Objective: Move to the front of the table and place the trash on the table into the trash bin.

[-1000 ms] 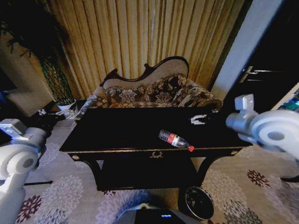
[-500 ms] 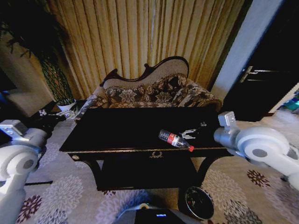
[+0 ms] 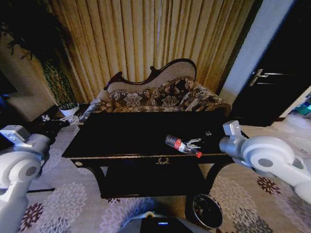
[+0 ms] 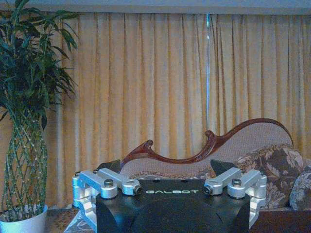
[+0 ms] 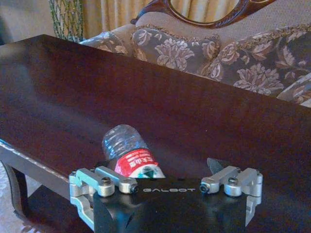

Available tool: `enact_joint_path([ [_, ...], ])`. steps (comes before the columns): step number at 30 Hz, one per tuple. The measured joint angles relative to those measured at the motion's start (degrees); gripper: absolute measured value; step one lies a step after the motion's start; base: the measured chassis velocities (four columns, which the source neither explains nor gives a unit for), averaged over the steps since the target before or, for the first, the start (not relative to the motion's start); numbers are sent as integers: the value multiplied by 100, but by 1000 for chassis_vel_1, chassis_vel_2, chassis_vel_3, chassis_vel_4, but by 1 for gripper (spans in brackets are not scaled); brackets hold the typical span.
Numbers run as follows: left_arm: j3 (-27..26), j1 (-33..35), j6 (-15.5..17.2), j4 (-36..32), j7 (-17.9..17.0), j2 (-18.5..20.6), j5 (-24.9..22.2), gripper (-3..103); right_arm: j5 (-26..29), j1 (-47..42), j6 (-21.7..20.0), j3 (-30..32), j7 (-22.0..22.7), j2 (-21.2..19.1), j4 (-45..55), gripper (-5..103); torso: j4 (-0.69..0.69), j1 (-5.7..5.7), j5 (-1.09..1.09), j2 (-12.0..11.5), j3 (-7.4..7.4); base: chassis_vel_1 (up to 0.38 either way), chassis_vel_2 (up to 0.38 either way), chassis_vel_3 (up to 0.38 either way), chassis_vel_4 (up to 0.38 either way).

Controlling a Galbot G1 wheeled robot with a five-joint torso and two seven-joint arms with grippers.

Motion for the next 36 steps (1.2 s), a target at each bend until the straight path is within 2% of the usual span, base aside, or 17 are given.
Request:
enact_joint_path([
  [36,182,-12,4,-25,8,-60,65,100,-170,27,8,-338,-1,197,31,100,0,0,0,0,0,0,0,0,0],
])
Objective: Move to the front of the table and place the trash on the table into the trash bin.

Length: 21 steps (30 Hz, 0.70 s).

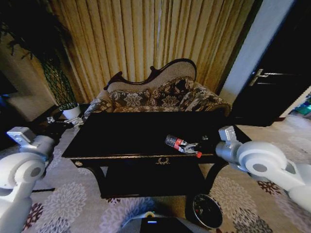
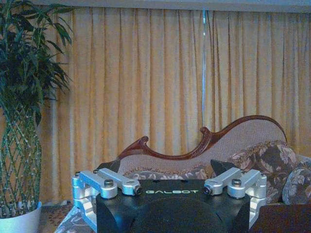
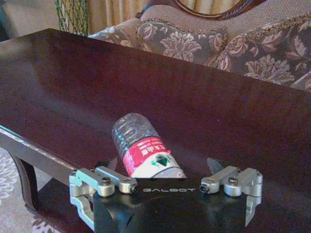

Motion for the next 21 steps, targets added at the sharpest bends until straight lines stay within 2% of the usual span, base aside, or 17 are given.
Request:
enact_joint_path([
  [21,8,-4,-16,-6,2,27,-1,100,-171,-21,3,-121,-25,83,-100,100,0,0,0,0,0,0,0,0,0],
])
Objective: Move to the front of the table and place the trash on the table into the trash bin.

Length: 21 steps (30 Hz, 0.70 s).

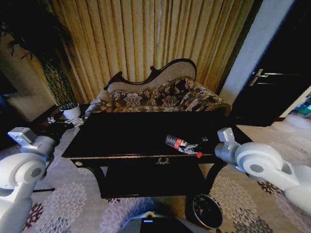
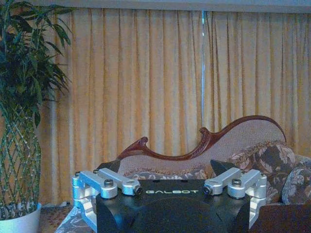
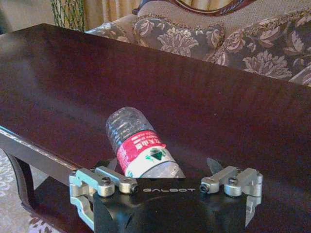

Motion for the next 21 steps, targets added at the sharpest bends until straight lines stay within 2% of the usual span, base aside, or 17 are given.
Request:
enact_joint_path([
  [21,49,4,-12,-2,22,10,-4,100,-42,-48,0,-69,-12,46,56,100,0,0,0,0,0,0,0,0,0],
])
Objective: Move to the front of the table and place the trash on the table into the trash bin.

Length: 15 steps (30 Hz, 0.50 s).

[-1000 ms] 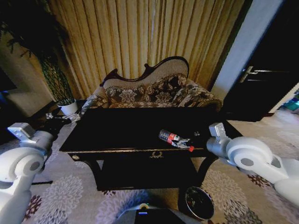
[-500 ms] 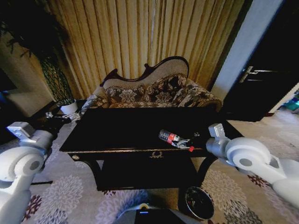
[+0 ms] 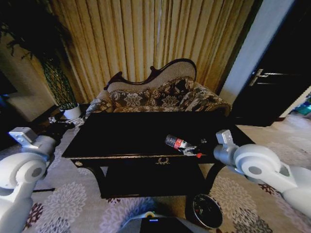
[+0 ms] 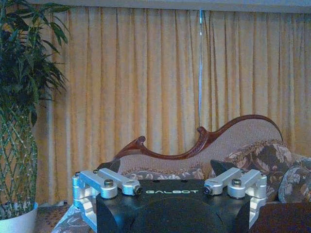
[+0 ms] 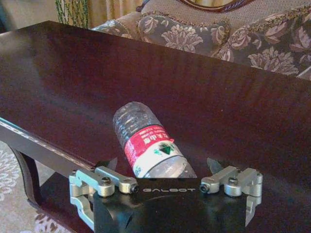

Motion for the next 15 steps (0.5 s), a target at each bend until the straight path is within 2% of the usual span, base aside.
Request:
enact_joint_path([
  [15,65,-12,-14,-2,9,-9,4,100,-159,-44,-1,-78,-22,140,-86,100,0,0,0,0,0,0,0,0,0],
])
